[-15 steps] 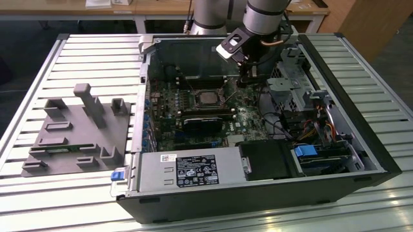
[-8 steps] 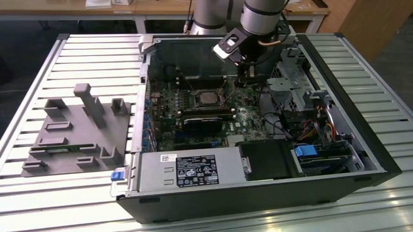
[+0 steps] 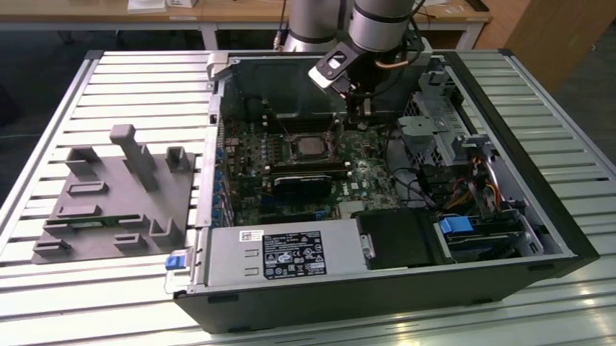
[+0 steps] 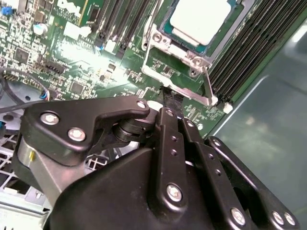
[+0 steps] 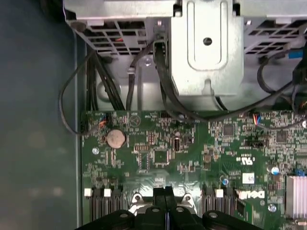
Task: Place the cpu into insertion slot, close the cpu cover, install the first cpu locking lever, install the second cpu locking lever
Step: 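Close the cpu cover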
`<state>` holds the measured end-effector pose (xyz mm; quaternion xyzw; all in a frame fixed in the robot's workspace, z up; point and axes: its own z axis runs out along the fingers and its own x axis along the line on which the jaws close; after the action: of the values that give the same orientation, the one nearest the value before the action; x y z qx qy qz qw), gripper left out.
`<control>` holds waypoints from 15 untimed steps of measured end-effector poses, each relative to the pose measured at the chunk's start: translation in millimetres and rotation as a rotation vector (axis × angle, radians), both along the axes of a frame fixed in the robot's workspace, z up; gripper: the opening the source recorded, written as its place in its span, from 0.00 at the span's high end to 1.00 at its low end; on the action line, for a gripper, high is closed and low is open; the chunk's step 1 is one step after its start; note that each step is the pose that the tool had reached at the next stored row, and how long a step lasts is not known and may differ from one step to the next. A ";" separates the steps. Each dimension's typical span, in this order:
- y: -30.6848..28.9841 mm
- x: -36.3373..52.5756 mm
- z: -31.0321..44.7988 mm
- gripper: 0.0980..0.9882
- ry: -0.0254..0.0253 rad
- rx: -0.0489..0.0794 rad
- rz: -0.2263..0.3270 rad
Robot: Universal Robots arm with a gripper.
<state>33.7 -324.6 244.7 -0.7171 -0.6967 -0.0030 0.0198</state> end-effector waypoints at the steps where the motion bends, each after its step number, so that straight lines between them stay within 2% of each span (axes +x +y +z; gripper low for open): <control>1: 0.0 -1.5 0.0 0.99 -0.0004 0.000 0.000; 15: 0.0 -22.9 0.0 0.99 -0.0050 0.000 -0.001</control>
<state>10.9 -324.6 244.7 -0.7173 -0.6965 -0.0048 0.0181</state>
